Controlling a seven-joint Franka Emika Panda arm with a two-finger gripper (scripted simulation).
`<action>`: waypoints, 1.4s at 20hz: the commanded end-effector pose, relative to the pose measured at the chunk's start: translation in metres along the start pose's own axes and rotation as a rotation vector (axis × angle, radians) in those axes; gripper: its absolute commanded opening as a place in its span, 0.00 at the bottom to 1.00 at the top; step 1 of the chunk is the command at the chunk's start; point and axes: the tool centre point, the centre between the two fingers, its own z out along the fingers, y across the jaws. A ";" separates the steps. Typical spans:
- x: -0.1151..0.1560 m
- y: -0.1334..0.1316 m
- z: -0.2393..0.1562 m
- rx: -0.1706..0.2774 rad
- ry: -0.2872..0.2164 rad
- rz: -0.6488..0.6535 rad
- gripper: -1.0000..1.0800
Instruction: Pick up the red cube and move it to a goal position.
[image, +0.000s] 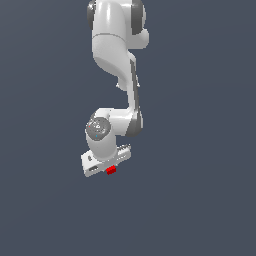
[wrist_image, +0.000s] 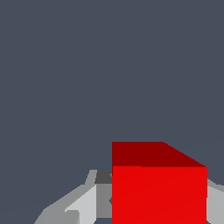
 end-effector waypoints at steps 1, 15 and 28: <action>-0.003 -0.006 -0.011 -0.001 0.001 0.000 0.00; -0.037 -0.064 -0.108 -0.002 0.001 -0.001 0.00; -0.073 -0.129 -0.219 -0.003 0.000 -0.001 0.00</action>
